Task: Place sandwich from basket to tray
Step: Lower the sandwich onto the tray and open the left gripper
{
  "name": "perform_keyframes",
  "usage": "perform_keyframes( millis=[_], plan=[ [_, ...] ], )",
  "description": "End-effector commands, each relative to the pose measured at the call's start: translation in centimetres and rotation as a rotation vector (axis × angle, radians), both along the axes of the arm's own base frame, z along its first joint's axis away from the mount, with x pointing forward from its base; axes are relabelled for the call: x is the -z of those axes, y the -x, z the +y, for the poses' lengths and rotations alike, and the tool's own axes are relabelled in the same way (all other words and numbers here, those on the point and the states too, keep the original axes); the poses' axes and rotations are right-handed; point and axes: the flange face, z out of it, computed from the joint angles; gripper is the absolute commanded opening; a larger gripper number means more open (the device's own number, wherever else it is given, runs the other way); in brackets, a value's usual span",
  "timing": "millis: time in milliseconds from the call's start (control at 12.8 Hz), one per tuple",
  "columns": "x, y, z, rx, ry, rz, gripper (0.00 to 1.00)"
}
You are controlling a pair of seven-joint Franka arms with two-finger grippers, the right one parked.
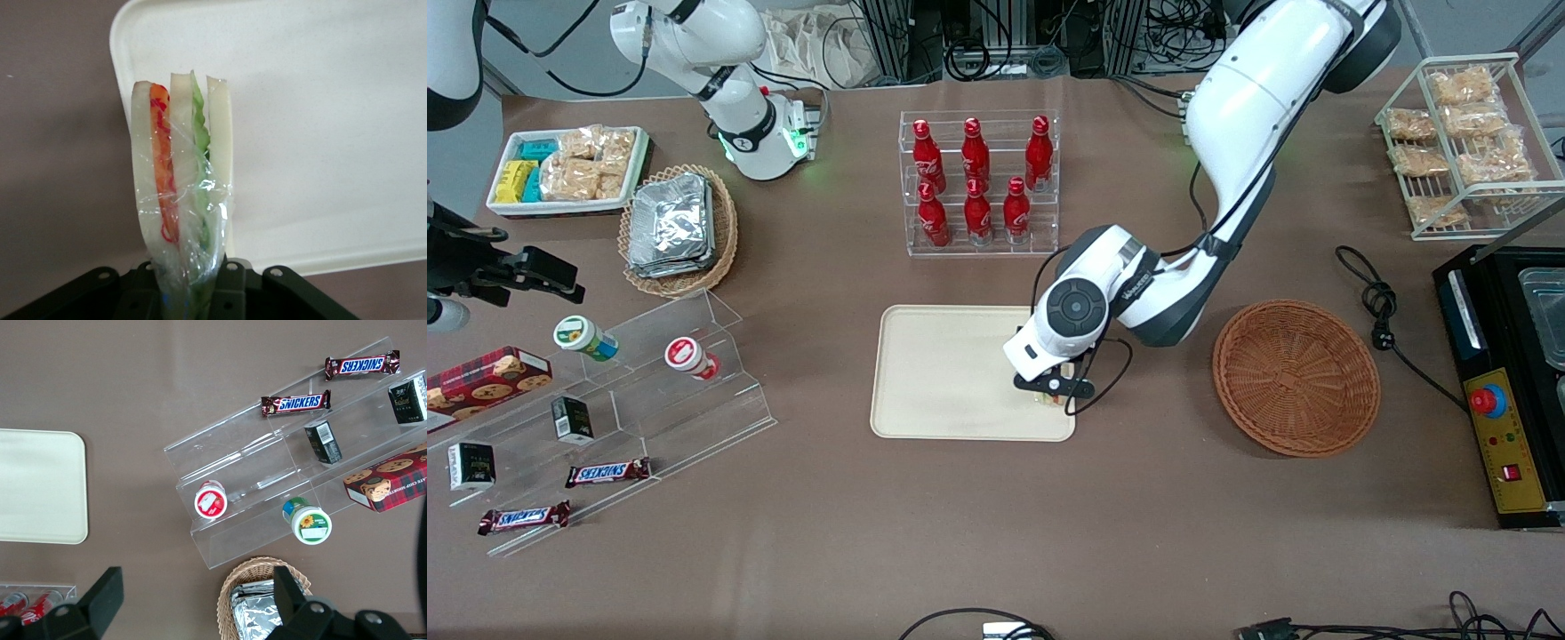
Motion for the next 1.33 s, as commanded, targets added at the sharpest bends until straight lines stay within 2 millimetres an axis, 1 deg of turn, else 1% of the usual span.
perform_keyframes(
  millis=[0,78,235,313,392,470,548,627,705,783,940,1018,1096,1175,1253],
  plan=[
    [1.6,-0.2,-1.2,-0.04,0.007,-0.018,0.24],
    [2.1,0.0,-1.8,-0.037,0.016,-0.028,0.24],
    [3.9,0.3,-1.8,-0.035,0.009,-0.012,0.24],
    [4.1,0.3,-1.8,-0.034,0.006,-0.01,0.25],
    [4.1,0.3,-1.8,-0.033,0.005,-0.012,0.3],
    [4.0,0.2,-1.7,-0.033,0.006,-0.013,0.58],
    [4.0,0.1,-1.6,-0.032,0.004,-0.017,1.0],
    [3.8,0.1,-1.7,-0.032,0.005,-0.02,1.0],
    [3.1,-0.1,-1.7,-0.034,0.01,-0.029,1.0],
    [2.1,-0.6,-1.3,-0.042,0.015,-0.04,1.0],
    [-2.3,-1.4,-0.9,-0.054,0.034,-0.088,1.0],
    [-4.5,-2.7,0.6,-0.08,0.039,-0.112,1.0],
    [-6.9,-4.0,2.6,-0.111,0.049,-0.133,1.0],
    [-9.1,-4.8,4.6,-0.13,0.036,-0.137,1.0],
    [-11.5,-5.0,6.1,-0.142,0.018,-0.133,1.0]
  ],
)
